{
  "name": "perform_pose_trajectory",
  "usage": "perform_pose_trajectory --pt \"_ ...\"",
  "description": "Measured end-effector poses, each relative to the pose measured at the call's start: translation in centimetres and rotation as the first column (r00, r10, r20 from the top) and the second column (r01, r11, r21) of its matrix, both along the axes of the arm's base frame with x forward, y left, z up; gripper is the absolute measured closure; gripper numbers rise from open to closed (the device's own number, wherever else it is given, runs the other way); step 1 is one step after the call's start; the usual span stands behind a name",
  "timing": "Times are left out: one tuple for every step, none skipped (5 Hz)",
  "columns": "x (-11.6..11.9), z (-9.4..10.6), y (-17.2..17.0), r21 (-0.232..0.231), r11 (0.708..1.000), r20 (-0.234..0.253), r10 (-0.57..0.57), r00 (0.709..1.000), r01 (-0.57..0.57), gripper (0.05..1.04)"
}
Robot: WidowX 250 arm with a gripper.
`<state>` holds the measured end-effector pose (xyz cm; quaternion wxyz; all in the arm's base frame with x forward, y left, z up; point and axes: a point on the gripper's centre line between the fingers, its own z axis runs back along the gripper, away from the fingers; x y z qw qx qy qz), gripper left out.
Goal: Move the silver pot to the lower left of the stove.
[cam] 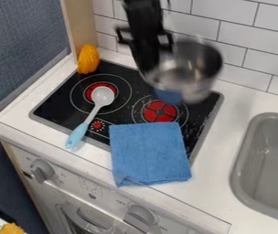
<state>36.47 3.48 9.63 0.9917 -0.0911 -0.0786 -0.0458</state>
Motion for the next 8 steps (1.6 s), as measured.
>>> perform_pose_trajectory --pt "-1.8 3.9 5.4 -0.042 0.987 0.064 0.16 0.985 -0.157 1.001" --pt "-3.6 3.8 10.1 -0.018 0.952 0.059 0.306 0.95 -0.305 1.001" --pt "-5.3 1.7 14.7 0.015 0.933 0.04 0.36 0.932 -0.361 1.001" --pt "-7.1 -1.9 19.4 0.079 0.926 -0.043 0.373 0.927 -0.369 1.001" --pt "-8.3 -4.5 20.7 0.136 0.926 -0.119 0.369 0.922 -0.353 1.001" --pt "-8.6 -5.3 20.9 0.139 0.931 -0.153 0.357 0.922 -0.337 1.001" --pt "-9.3 -6.5 19.8 0.13 0.947 -0.186 0.315 0.931 -0.294 1.001" --pt "-9.5 -7.0 18.9 0.141 0.957 -0.192 0.278 0.941 -0.254 1.001"
